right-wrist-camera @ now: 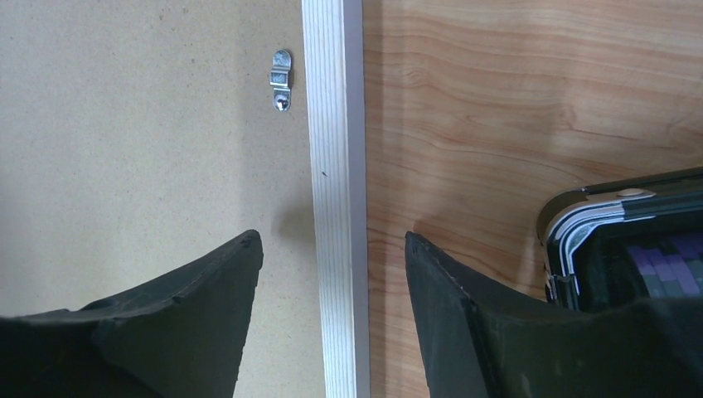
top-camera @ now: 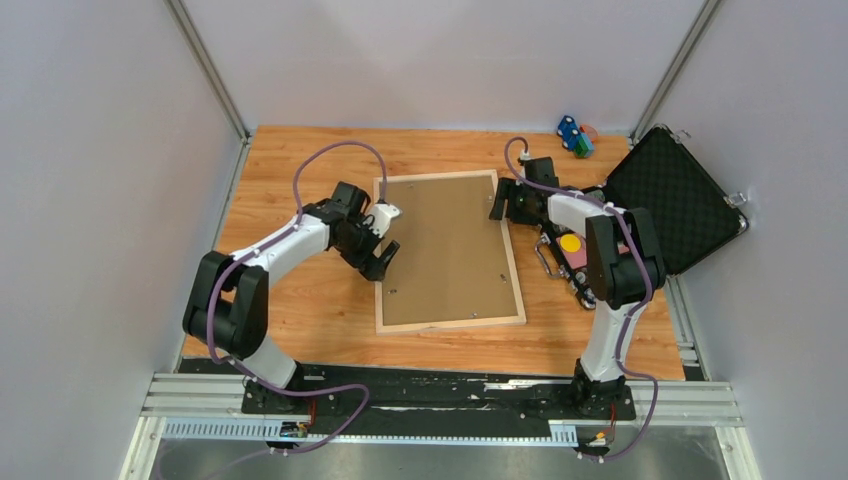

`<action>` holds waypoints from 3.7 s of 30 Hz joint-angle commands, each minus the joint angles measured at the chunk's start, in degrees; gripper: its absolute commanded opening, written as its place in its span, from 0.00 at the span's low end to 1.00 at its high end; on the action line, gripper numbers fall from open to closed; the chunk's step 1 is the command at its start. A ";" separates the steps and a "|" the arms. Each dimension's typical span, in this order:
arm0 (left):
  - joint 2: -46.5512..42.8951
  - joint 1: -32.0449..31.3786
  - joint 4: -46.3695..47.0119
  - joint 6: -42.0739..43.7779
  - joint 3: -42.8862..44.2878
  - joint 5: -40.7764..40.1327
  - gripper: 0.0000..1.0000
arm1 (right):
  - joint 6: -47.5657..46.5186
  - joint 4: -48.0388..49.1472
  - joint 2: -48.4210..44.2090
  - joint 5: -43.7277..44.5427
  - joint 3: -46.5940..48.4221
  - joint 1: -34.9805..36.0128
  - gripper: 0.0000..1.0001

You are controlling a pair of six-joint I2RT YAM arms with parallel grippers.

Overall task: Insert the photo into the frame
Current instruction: Install the photo frame at the center of the board.

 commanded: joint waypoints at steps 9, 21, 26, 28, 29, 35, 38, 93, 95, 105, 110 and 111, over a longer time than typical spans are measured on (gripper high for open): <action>-0.32 -9.14 0.34 2.90 -0.86 -0.08 1.00 | -3.26 -0.19 -2.37 -3.91 -0.11 0.37 0.61; 2.86 -11.92 4.27 -0.03 -0.28 -7.21 1.00 | -4.01 0.18 -2.31 -5.29 -0.75 0.34 0.58; 2.93 -11.88 5.76 -1.36 -0.54 -10.59 0.99 | -4.10 0.34 -2.22 -5.51 -0.84 0.42 0.57; 2.89 -11.86 6.22 -1.93 -0.76 -11.74 0.99 | -4.16 0.36 -2.11 -5.59 -0.86 0.39 0.57; 2.81 -11.88 6.34 -2.17 -0.84 -12.22 0.99 | -4.18 0.44 -2.03 -5.62 -0.87 0.34 0.56; 2.58 -11.86 6.93 -2.70 -1.07 -14.14 0.98 | -4.19 0.45 -1.88 -4.61 -0.86 0.39 0.53; 2.39 -11.86 6.90 -2.78 -1.11 -14.25 0.98 | -4.20 0.40 -2.04 -2.32 -0.75 0.37 0.53; 1.36 -11.82 7.02 -0.92 -0.82 -14.79 1.00 | -20.94 -4.15 1.09 17.55 7.25 7.40 0.55; 1.42 -11.78 7.07 -0.89 -0.84 -14.78 1.00 | -20.27 -4.56 1.50 15.89 7.25 7.00 0.53; 1.05 -11.78 7.00 -0.83 -0.93 -14.78 1.00 | -18.80 -5.44 3.81 12.84 7.55 6.53 0.49; 1.00 -11.79 6.99 -0.79 -0.95 -14.87 1.00 | -18.40 -5.65 5.11 12.04 7.73 6.18 0.42; 1.00 -11.78 6.99 -0.79 -0.98 -14.91 1.00 | -18.37 -5.68 5.26 11.94 7.75 6.05 0.40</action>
